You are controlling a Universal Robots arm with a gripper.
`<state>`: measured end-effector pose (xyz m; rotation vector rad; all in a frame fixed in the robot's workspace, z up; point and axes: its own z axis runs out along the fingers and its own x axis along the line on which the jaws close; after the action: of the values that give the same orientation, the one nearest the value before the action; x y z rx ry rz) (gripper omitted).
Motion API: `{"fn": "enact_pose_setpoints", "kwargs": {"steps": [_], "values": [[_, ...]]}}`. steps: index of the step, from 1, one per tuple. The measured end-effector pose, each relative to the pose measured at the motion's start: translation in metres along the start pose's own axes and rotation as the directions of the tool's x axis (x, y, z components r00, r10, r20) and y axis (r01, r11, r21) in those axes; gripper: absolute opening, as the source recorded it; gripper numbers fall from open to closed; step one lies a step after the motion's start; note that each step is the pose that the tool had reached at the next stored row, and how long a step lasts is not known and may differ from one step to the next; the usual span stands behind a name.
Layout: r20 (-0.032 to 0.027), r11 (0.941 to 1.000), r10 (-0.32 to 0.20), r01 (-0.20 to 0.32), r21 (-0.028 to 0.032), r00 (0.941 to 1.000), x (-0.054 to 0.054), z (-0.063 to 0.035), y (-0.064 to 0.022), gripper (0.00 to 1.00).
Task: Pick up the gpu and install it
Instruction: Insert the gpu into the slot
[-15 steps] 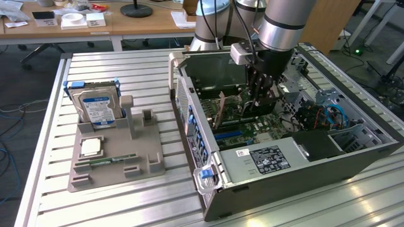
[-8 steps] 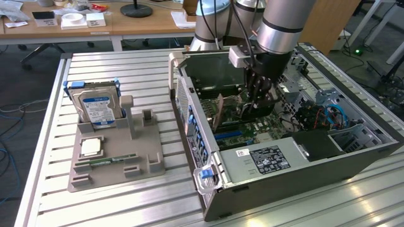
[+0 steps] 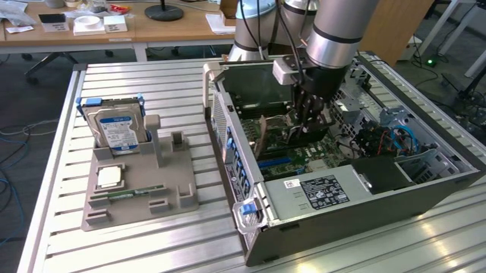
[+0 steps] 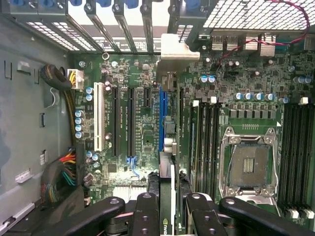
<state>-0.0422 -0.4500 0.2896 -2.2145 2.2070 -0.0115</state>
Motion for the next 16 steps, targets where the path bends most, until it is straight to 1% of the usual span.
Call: {"fn": "enact_pose_setpoints", "kwargs": {"steps": [8, 11, 16], "values": [[0.0049, 0.9999, -0.010, 0.010, 0.0013, 0.9999, 0.0011, 0.0055, 0.0058, 0.26], [0.0054, 0.9999, -0.015, 0.015, 0.0021, 0.9999, 0.0014, 0.0079, 0.0076, 0.26], [0.0053, 0.9999, -0.017, 0.017, 0.0022, 0.9998, 0.0014, 0.0081, 0.0086, 0.26]]}}
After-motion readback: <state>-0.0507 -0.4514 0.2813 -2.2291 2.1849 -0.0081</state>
